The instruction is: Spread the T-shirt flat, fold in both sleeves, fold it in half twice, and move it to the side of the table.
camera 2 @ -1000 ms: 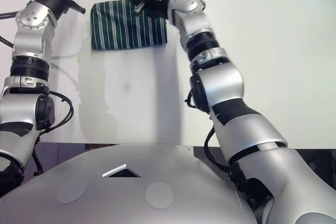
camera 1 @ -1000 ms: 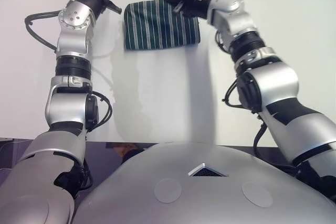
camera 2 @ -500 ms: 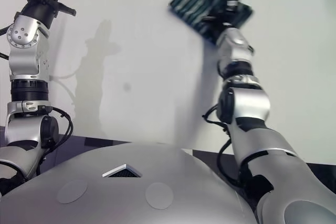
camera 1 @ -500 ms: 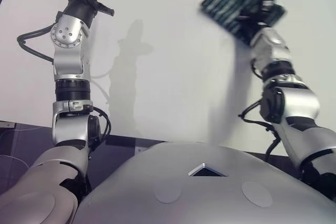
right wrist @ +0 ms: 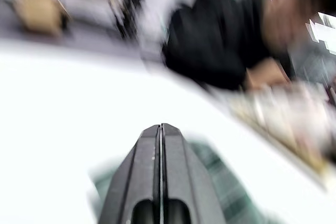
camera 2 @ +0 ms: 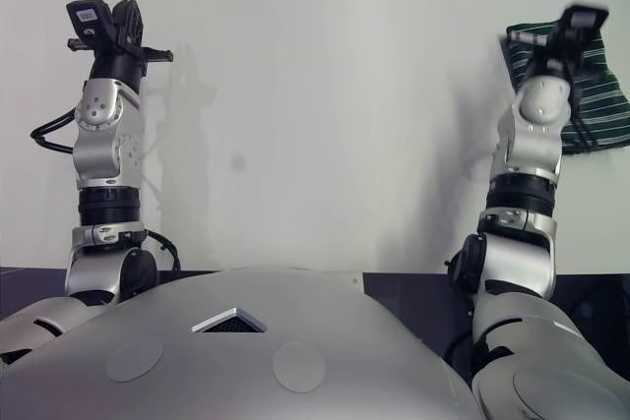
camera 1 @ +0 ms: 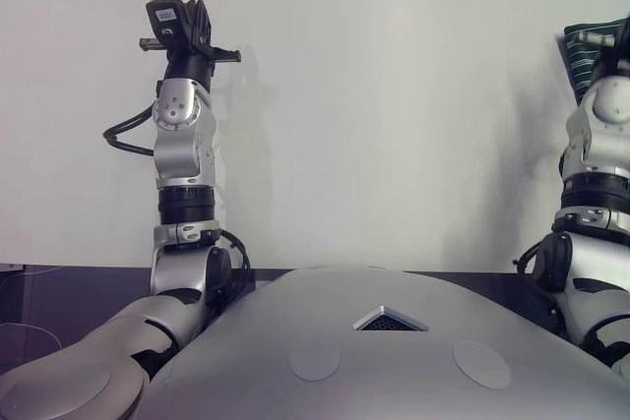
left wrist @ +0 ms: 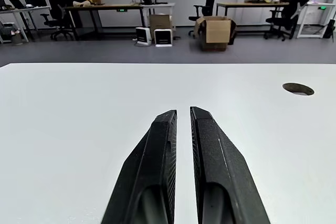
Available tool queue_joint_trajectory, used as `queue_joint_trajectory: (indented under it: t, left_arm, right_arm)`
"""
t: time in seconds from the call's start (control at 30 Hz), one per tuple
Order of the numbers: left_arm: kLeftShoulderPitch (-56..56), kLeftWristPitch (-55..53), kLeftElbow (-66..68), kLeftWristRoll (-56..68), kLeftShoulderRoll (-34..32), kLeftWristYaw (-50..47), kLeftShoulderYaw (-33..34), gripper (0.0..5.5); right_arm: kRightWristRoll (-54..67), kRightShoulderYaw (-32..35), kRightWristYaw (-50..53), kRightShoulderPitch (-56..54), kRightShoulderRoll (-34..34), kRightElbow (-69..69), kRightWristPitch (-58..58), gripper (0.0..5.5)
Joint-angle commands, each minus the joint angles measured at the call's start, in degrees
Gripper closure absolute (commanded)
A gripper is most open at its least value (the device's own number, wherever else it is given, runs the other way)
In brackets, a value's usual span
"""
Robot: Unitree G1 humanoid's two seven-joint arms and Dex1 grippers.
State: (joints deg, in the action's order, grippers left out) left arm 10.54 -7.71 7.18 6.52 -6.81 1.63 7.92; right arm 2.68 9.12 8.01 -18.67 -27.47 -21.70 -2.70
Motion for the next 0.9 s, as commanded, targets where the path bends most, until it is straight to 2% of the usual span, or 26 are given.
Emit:
queue_joint_trajectory:
  t: [0.03,0.1,0.17,0.33,0.53,0.9]
  left_arm:
    - [-2.36,-1.41,-2.2,0.23,3.26,-1.3,-1.36,5.03]
    - [-1.44,-1.84,-2.63,0.17,3.46,0.06,-2.5,5.03]
    - [0.25,-2.29,-2.38,0.26,3.79,0.7,-3.22,5.29]
    - [0.25,-1.76,-2.44,-1.09,2.91,2.38,-5.07,5.49]
    - [5.68,-0.17,2.27,-1.62,0.97,4.13,-4.88,5.49]
    - [6.5,1.09,4.81,-1.16,-0.65,4.77,-3.92,5.49]
  right_arm:
    - [-2.32,-8.88,-2.05,-0.96,9.33,13.09,2.51,5.45]
    - [-3.66,-11.14,-1.26,1.92,13.1,17.06,3.13,5.45]
    - [-4.59,-11.09,-0.77,4.86,14.86,18.84,3.19,5.5]
    - [-4.25,-9.13,-0.24,2.7,17.83,14.68,4.07,5.5]
    - [-5.43,-9.11,-1.17,2.51,19.29,10.79,2.01,5.5]
    - [-5.46,-9.01,-3.19,2.17,20.06,8.13,0.98,5.5]
